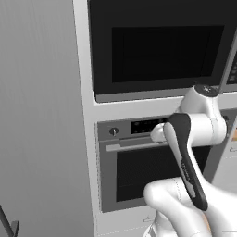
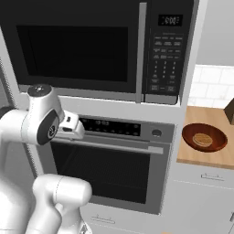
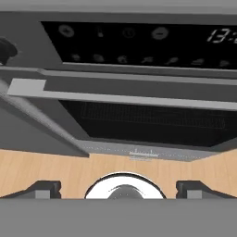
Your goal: Open the microwave, place the bowl with waffle inside the microwave, then close the microwave door and turn it on.
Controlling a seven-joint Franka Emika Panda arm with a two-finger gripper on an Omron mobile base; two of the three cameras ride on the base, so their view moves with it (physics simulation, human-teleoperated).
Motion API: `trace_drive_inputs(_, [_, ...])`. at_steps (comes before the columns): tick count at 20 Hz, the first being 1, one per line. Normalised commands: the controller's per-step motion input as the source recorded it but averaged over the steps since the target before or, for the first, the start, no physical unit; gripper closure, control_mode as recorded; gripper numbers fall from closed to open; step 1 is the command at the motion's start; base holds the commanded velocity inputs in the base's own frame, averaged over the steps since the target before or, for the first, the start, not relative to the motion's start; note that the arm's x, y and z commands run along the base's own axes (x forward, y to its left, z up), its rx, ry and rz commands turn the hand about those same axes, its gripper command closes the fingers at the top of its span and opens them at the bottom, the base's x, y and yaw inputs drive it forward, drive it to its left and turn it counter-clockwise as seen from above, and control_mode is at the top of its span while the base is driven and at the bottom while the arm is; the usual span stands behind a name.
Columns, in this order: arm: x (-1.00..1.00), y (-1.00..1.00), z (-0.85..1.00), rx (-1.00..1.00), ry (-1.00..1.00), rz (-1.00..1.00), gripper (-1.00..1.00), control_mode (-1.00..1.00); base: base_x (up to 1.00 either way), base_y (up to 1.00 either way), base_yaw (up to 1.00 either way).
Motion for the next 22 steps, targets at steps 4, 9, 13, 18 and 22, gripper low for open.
trace_drive_inputs(4, [-0.15, -0.1, 0.0, 0.01, -0.07, 0.02, -1.0, 1.0, -0.06, -0.04, 0.01])
trace_drive_inputs(9, [0.0, 0.0, 0.0, 0.0, 0.0, 0.0, -1.0, 1.0, -0.21, -0.56, 0.0])
trace_drive_inputs(13, [0.0, 0.0, 0.0, 0.0, 0.0, 0.0, -1.0, 1.0, -0.05, -0.56, 0.0])
trace_drive_inputs(18, [0.0, 0.0, 0.0, 0.0, 0.0, 0.0, -1.0, 1.0, 0.0, -0.44, 0.03])
trace_drive_inputs(22, [0.0, 0.0, 0.0, 0.0, 0.0, 0.0, -1.0, 1.0, -0.02, -0.51, 0.11])
